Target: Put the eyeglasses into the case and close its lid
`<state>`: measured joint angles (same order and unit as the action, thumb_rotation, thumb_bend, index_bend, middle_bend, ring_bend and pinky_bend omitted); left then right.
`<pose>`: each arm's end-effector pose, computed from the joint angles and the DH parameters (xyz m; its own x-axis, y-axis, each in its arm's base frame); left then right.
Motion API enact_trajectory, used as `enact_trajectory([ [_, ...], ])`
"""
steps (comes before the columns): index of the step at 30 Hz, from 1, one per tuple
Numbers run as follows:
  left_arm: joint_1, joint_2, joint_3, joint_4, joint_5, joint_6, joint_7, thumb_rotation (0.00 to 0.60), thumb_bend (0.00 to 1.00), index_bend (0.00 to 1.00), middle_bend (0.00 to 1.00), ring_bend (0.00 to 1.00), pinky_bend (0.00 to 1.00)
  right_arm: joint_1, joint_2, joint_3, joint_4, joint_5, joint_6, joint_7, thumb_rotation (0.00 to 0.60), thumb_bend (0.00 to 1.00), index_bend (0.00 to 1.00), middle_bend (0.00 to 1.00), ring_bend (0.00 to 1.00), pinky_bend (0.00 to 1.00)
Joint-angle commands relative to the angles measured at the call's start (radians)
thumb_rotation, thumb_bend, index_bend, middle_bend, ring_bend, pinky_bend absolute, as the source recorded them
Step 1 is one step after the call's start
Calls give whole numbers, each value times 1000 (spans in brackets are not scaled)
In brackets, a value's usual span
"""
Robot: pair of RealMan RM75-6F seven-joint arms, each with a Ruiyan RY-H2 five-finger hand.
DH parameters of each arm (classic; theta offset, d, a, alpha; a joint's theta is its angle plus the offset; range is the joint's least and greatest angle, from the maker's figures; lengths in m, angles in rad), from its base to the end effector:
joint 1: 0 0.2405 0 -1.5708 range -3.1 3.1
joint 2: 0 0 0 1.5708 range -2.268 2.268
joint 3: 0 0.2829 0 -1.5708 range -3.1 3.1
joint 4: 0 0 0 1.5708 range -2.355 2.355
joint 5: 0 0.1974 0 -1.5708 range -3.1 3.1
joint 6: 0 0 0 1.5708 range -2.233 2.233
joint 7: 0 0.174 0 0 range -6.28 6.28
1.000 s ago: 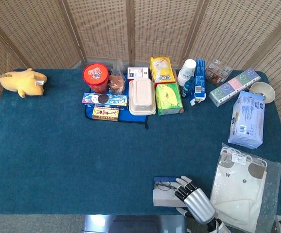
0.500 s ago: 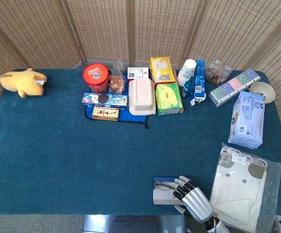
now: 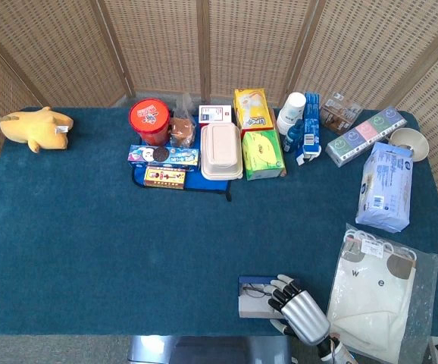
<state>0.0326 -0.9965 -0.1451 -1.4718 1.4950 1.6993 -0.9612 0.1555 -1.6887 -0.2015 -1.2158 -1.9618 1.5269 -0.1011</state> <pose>-0.3486 0.1840 0.2879 -0.2875 -0.2366 0.9281 0.9555 -0.1384 0.2606 -0.2406 -0.1535 -0.0353 0.3664 -0.1255 0.9220 -0.7774 -0.5858 0.2292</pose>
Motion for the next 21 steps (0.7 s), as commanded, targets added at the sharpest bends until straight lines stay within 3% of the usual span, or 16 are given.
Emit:
enact_trajectory([
  [1,-1,-1,0,1,0,-1,0,600,308,114,273,164,41,2,-1,1,-3,1,-3,-2,600,291,592,367,281,254],
  [21,-3,-6,-2,4,3,-1,-7,600,308,114,271,160,41,21,25,12,-71,5,-6,-23,600,302,651,412,342,269],
])
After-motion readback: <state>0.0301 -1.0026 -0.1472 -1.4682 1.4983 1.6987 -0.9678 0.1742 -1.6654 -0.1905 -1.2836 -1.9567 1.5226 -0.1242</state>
